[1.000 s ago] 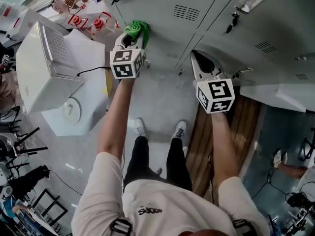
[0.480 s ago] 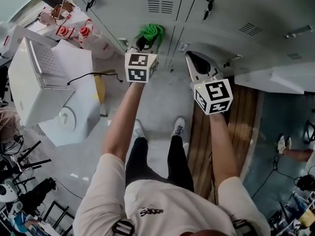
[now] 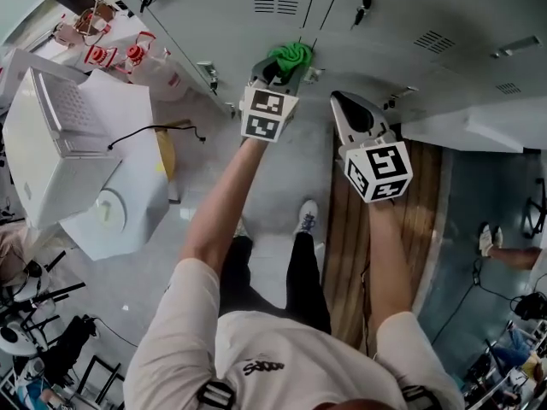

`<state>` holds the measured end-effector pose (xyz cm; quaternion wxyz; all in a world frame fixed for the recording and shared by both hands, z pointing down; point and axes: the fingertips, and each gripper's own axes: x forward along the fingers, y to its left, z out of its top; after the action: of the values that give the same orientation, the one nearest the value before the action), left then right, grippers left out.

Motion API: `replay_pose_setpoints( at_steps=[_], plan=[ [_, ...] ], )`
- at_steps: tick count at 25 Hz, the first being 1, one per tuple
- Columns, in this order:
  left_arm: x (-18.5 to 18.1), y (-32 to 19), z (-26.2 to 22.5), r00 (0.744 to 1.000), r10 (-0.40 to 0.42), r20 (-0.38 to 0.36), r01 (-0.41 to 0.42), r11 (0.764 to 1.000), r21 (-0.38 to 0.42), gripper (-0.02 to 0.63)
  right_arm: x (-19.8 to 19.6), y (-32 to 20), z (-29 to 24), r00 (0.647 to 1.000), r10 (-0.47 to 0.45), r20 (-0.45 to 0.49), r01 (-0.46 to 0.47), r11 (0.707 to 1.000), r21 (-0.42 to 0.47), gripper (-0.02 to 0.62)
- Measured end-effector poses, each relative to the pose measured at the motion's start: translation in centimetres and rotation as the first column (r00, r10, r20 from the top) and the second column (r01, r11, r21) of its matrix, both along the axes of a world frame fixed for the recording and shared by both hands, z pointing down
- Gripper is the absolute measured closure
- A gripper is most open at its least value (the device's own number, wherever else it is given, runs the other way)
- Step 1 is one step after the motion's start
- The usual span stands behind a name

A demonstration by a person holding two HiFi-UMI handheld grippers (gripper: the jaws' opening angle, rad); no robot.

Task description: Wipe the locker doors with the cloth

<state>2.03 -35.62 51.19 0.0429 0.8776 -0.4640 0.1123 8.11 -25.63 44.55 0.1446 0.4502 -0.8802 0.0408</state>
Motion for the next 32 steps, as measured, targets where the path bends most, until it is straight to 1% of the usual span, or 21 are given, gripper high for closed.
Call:
replay_pose_setpoints(
  at_steps=[3,6,9,10,11,13,15,17,19,21,22,23,26,27,29,32],
  plan=[
    [-3.3,-0.3,0.4,0.998,-0.054,0.017,0.054,0.999,-0.005,0.511,-1.2,-0.1,1.1,1.000,0.012,0.003,-0.012,1.000,-0.019,0.586],
    [-8.3,-1.1,0.9,0.990,-0.130,0.060,0.130,0.991,0.000,0.511,-3.4,-0.3,1.2,1.000,0.007,-0.001,-0.007,1.000,-0.006,0.586],
    [-12.1,-1.5,1.8,0.981,-0.142,0.132,0.143,0.990,0.003,0.511,-5.8,-0.5,0.8,1.000,-0.005,0.015,0.005,1.000,0.020,0.586],
    [-13.2,-1.5,2.2,0.979,-0.148,0.143,0.150,0.989,-0.001,0.511,-6.5,-0.5,0.8,1.000,-0.009,0.021,0.009,1.000,0.022,0.586],
    [-14.3,-1.5,2.4,0.976,-0.163,0.143,0.166,0.986,-0.008,0.511,-7.1,-0.6,0.8,1.000,-0.010,0.028,0.009,1.000,0.023,0.586],
    [-17.1,-1.6,2.6,0.967,-0.223,0.121,0.227,0.974,-0.024,0.511,-8.2,-1.0,0.9,0.999,-0.004,0.045,0.003,1.000,0.023,0.586],
    [-20.2,-1.7,2.7,0.949,-0.299,0.095,0.304,0.952,-0.038,0.511,-9.1,-1.3,1.1,0.998,0.001,0.064,-0.002,1.000,0.014,0.587],
    [-23.2,-1.6,2.9,0.929,-0.360,0.082,0.364,0.930,-0.052,0.511,-9.8,-1.5,1.5,0.997,0.004,0.080,-0.004,1.000,-0.001,0.587],
    [-25.4,-1.5,3.1,0.921,-0.383,0.075,0.388,0.920,-0.060,0.511,-10.3,-1.7,2.0,0.996,0.006,0.093,-0.005,1.000,-0.012,0.586],
    [-26.7,-1.5,3.0,0.918,-0.388,0.088,0.393,0.918,-0.053,0.511,-10.7,-2.0,2.4,0.995,0.002,0.104,0.000,1.000,-0.020,0.588],
    [-27.2,-1.5,3.1,0.912,-0.399,0.095,0.405,0.913,-0.051,0.509,-10.8,-2.2,2.5,0.994,-0.002,0.108,0.005,1.000,-0.022,0.586],
    [-27.8,-1.5,3.2,0.901,-0.422,0.100,0.428,0.902,-0.051,0.509,-10.9,-2.2,2.7,0.994,-0.011,0.108,0.014,1.000,-0.023,0.587],
    [-29.4,-1.2,3.9,0.852,-0.507,0.127,0.516,0.855,-0.049,0.509,-11.5,-2.3,3.1,0.995,-0.059,0.076,0.060,0.998,-0.012,0.586],
    [-29.4,-1.1,4.2,0.846,-0.517,0.131,0.526,0.849,-0.051,0.509,-11.6,-2.3,3.3,0.995,-0.074,0.063,0.075,0.997,-0.006,0.587],
    [-28.7,-1.1,4.9,0.851,-0.511,0.121,0.521,0.851,-0.070,0.509,-11.5,-2.4,3.6,0.994,-0.096,0.060,0.097,0.995,-0.006,0.586],
    [-26.7,-1.2,5.9,0.861,-0.500,0.094,0.508,0.856,-0.096,0.509,-10.6,-2.9,4.1,0.986,-0.124,0.107,0.127,0.992,-0.026,0.587]
  ],
)
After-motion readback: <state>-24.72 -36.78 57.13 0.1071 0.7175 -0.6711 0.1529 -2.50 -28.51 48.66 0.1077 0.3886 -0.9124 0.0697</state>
